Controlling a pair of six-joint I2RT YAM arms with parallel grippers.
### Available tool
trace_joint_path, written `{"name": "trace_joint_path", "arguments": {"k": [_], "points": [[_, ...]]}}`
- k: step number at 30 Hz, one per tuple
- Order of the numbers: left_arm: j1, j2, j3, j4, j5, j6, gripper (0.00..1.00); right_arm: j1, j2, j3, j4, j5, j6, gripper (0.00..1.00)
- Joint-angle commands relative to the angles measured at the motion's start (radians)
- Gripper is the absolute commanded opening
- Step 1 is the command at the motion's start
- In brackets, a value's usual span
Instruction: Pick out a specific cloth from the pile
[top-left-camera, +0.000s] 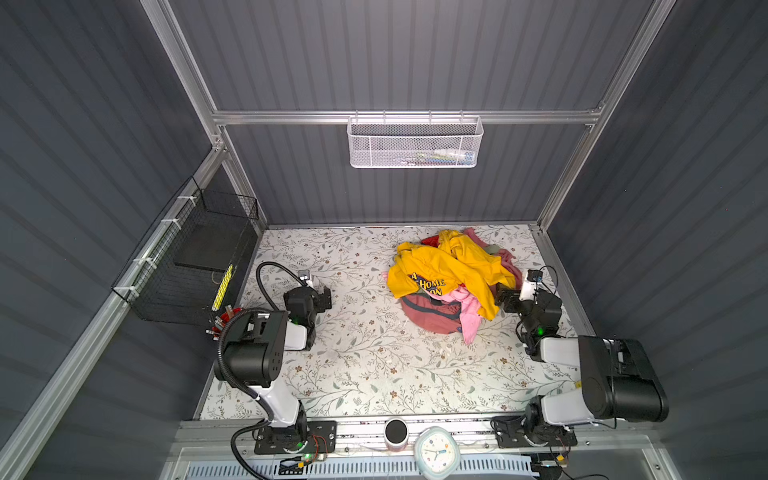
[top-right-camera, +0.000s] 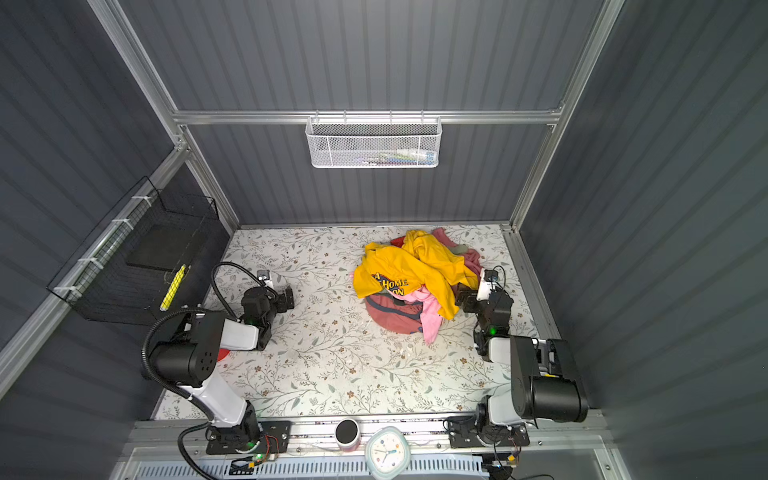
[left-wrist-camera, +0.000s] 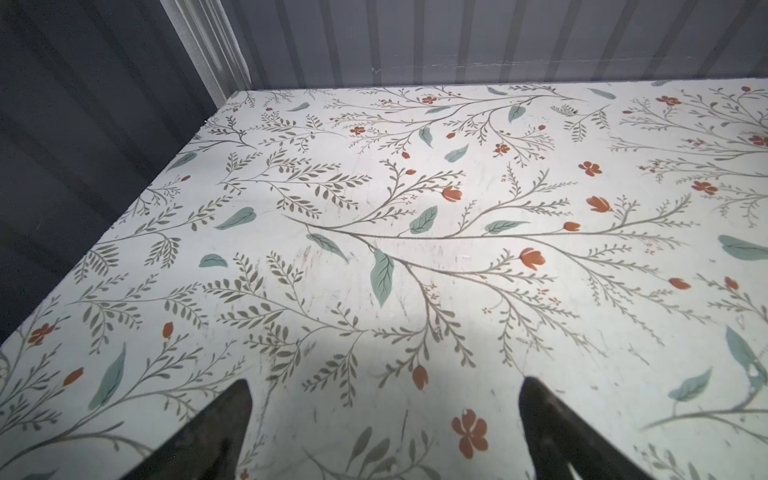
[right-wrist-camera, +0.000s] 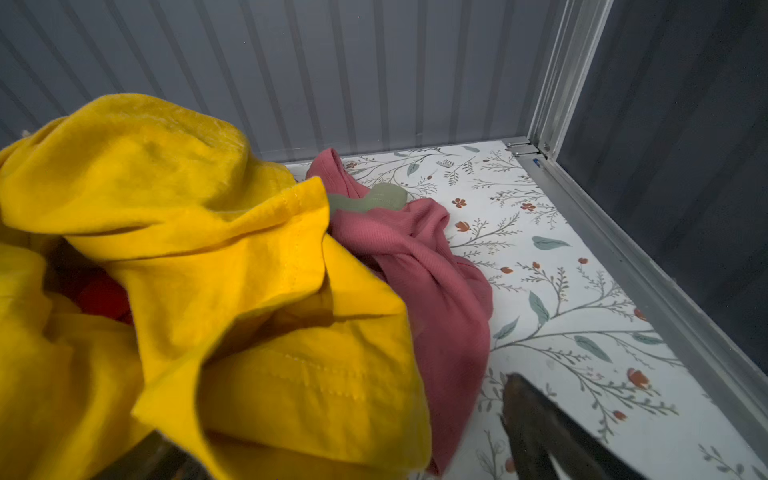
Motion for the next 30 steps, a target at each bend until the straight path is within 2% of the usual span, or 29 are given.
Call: {"name": "trace_joint_path", "arguments": {"k": [1,21,22,24,26,28,30], "points": [[-0.004,0.002,-0.011,0.014,-0.01,-0.012,1.0,-0.002,0.007,0.017,-0.005,0.011,0.011,0.99],[-0.004,-0.011,-0.012,0.014,-0.006,-0.013,1.0,-0.002,0.002,0.012,0.005,0.014,0.016,0.99],[-0.004,-0.039,0.003,-0.03,-0.008,-0.014,1.0,-0.002,-0.013,0.015,-0.008,0.025,0.021,0.99],[-0.004,-0.103,0.075,-0.236,-0.009,-0.023,1.0,-0.005,-0.084,0.034,-0.114,0.035,0.031,0.99],[-0.003,-0.172,0.19,-0.508,-0.031,-0.081,1.0,-0.019,-0.187,0.097,-0.349,0.024,0.083,0.99],[-0.004,-0.216,0.246,-0.631,-0.025,-0.126,1.0,-0.04,-0.256,0.159,-0.543,-0.042,0.133,0.99],[-0.004,-0.255,0.269,-0.689,-0.027,-0.187,1.0,-0.041,-0.32,0.189,-0.649,-0.097,0.161,0.99]]}}
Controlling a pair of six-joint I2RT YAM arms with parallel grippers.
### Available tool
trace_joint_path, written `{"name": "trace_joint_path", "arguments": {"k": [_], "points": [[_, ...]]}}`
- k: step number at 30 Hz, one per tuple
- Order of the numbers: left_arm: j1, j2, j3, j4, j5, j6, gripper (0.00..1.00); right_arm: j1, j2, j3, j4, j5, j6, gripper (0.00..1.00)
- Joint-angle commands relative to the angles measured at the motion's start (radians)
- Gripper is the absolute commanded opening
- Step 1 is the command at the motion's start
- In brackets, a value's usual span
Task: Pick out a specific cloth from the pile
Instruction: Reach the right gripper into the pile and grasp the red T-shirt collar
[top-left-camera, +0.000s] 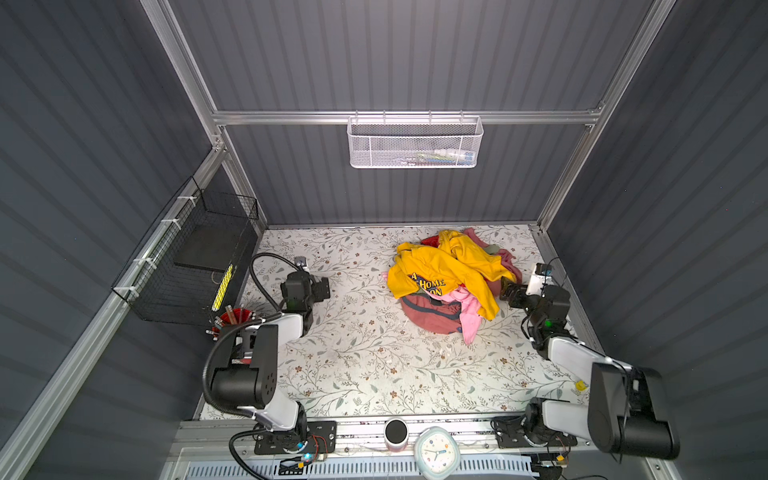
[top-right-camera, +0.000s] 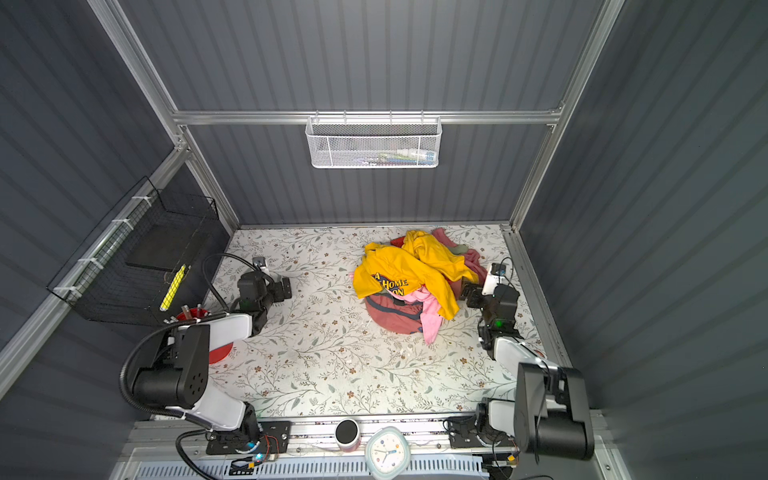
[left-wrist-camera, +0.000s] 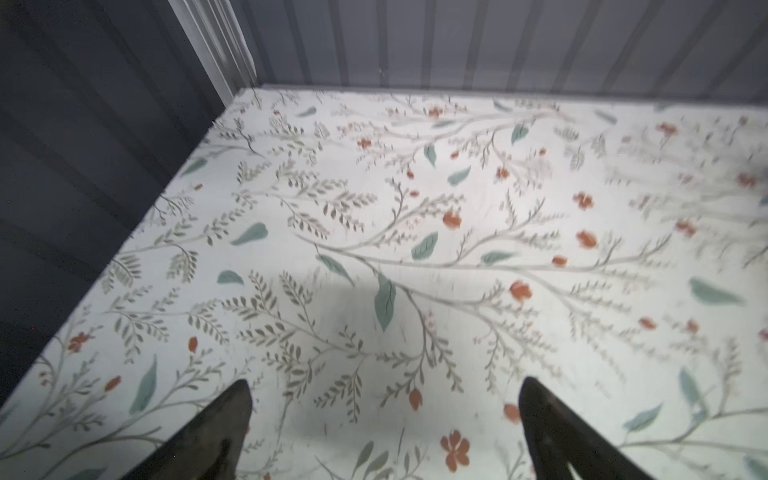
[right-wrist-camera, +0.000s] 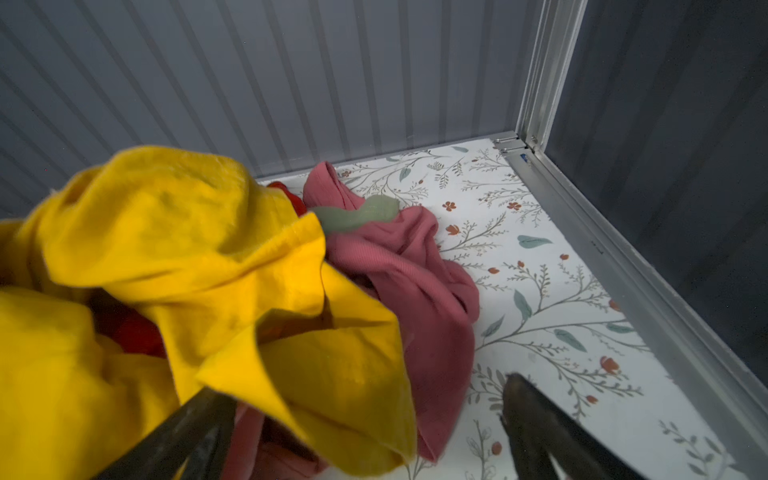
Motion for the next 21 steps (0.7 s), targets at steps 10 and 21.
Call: {"name": "trace_joint_path", "arguments": {"k": [10,21], "points": [[-0.01,-0.155,0.03,-0.296,0.103,-0.297,1.0,-0.003,-0.339,0.144,-0.473,-0.272,0.192,0.95],[-0.011,-0.244,-0.085,-0.288,0.065,-0.384,1.0,0.319,-0.304,0.384,-0.646,-0.063,-0.063,0.91]]}}
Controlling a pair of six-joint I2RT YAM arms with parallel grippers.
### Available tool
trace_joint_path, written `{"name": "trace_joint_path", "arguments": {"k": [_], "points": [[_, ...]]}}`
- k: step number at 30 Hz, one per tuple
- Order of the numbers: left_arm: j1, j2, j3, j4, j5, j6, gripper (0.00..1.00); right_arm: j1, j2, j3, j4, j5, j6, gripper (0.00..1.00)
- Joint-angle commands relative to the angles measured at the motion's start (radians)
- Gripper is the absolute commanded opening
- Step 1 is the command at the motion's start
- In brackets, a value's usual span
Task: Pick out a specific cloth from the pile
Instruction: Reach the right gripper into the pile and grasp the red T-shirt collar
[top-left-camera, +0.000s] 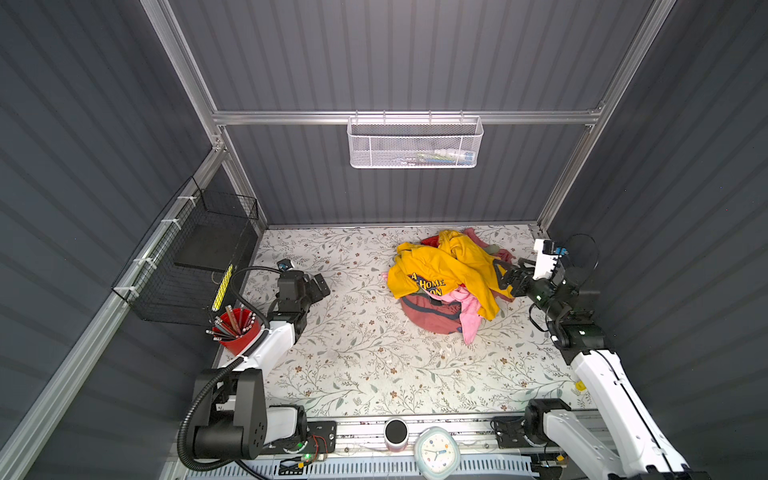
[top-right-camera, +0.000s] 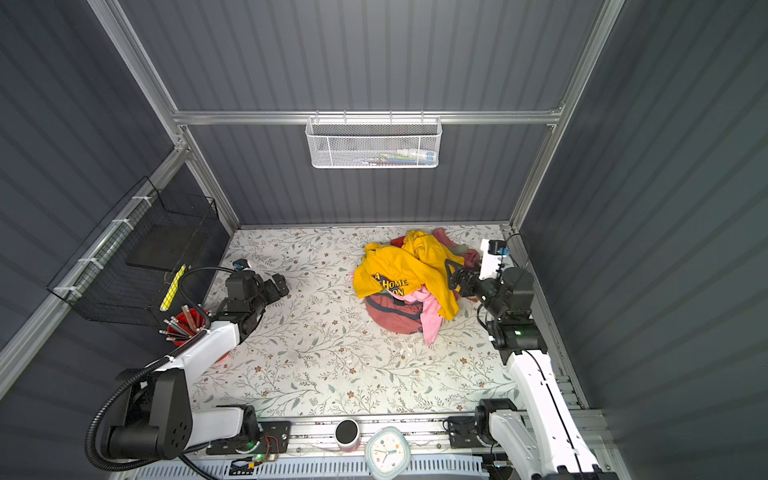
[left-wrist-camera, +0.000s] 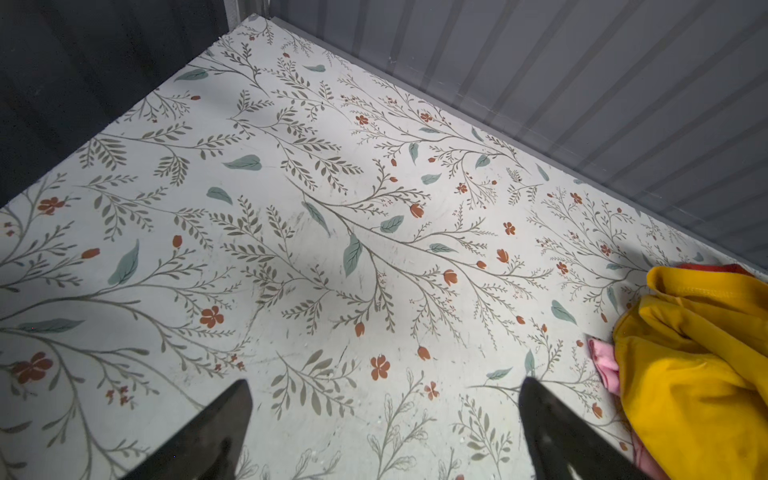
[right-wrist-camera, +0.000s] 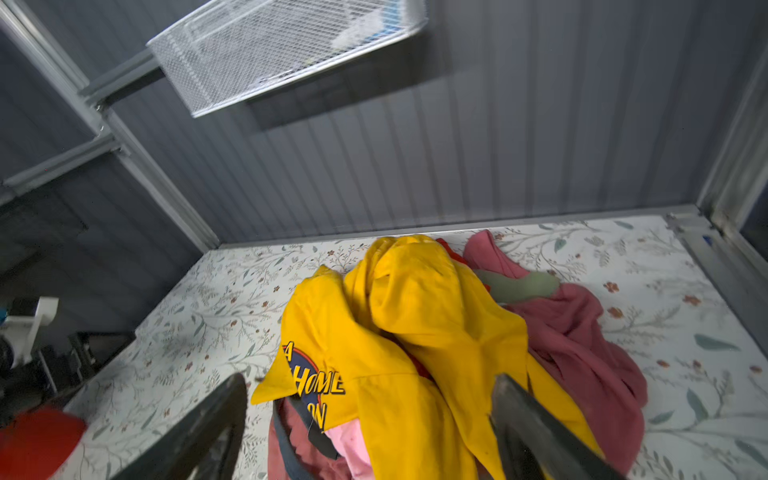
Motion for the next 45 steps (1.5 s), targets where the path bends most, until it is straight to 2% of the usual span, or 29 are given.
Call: {"name": "trace_joint_path", "arguments": {"k": [1,4,7,12,17,22,31,38,45], "points": [[-0.004,-0.027,-0.035,-0.022,-0.013,-0.043,1.0,0.145,0.045,0.084,-0.114,0.137,-0.179,0.91],[-0.004,-0.037,-0.047,-0.029,-0.028,-0.057,1.0,0.258,0.112,0.151,-0.189,0.196,-0.28,0.9],[-0.004,-0.04,-0.046,-0.043,-0.034,-0.059,1.0,0.336,0.177,0.199,-0.255,0.222,-0.346,0.87],[-0.004,-0.049,-0.048,-0.053,-0.04,-0.06,1.0,0.476,0.276,0.241,-0.333,0.332,-0.462,0.86],[-0.004,-0.053,-0.046,-0.063,-0.041,-0.062,1.0,0.564,0.388,0.295,-0.401,0.412,-0.517,0.82],[-0.004,-0.06,-0.049,-0.077,-0.046,-0.064,1.0,0.631,0.494,0.335,-0.481,0.432,-0.563,0.76],[-0.003,-0.093,-0.061,-0.105,-0.064,-0.06,1.0,0.677,0.669,0.384,-0.599,0.441,-0.595,0.67],[-0.004,-0.101,-0.063,-0.113,-0.066,-0.062,1.0,0.679,0.764,0.393,-0.615,0.466,-0.585,0.66],[-0.004,-0.114,-0.072,-0.119,-0.067,-0.07,1.0,0.679,0.89,0.459,-0.663,0.546,-0.555,0.58]]}}
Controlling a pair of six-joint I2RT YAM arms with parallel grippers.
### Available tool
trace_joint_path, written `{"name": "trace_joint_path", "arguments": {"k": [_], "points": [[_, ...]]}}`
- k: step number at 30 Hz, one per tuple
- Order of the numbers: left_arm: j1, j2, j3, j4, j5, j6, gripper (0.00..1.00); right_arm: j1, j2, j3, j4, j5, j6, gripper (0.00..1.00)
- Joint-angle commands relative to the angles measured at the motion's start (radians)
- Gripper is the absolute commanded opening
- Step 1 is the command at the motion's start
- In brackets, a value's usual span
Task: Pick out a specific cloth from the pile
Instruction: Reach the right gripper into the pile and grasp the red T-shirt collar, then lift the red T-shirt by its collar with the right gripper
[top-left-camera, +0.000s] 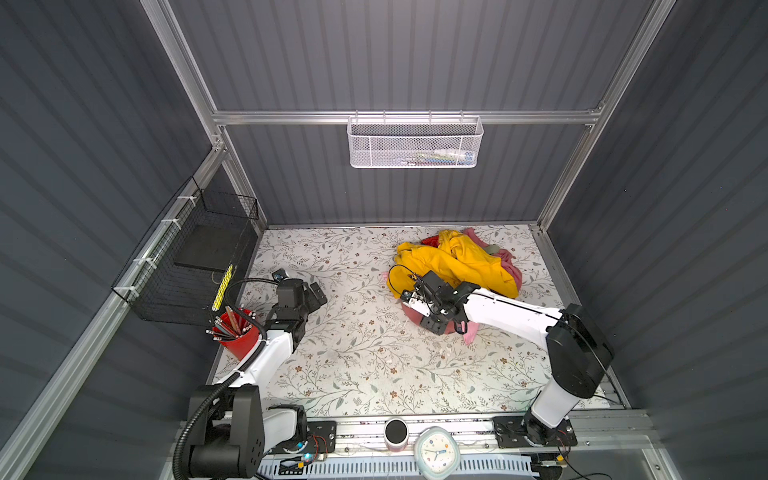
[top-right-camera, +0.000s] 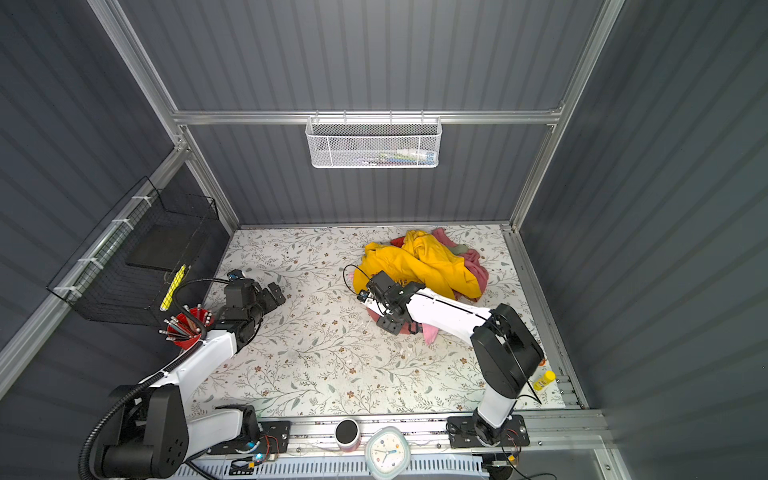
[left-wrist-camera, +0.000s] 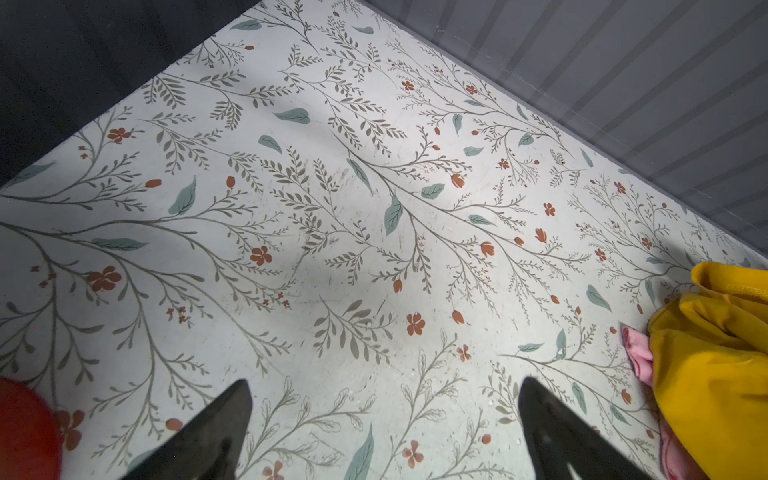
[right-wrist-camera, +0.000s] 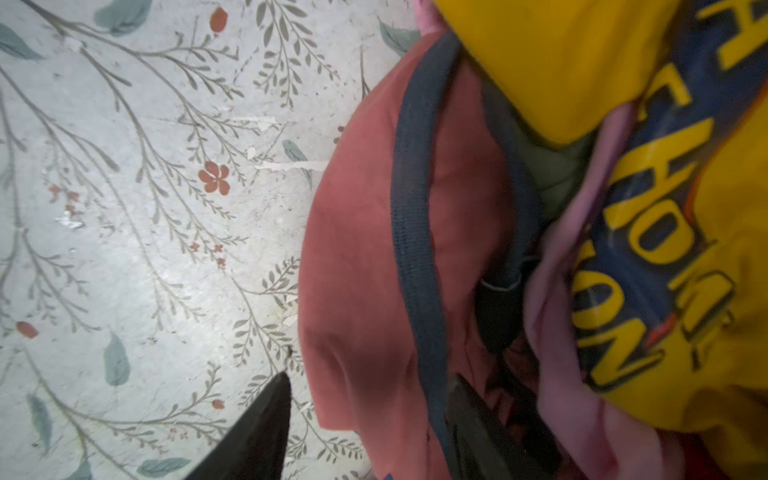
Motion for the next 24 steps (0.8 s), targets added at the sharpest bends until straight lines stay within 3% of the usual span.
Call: {"name": "trace_joint_path", "arguments": {"k": [1,14,17,24], "points": [[-0.004,-0.031,-0.019,-0.023,-0.012,-0.012,1.0,0.004,0.044,0.04,-0.046,0.045,0.018,0.58],[-0.004,-0.058,-0.027,-0.046,-0.022,-0.013,1.0,-0.015,0.161,0.066,-0.043,0.05,0.024,0.5],[-0.004,-0.061,-0.027,-0.049,-0.023,-0.014,1.0,-0.022,0.171,0.059,-0.038,0.041,0.024,0.41],[-0.004,-0.066,-0.025,-0.057,-0.024,-0.017,1.0,-0.036,0.134,0.048,-0.027,0.026,0.023,0.07]]}}
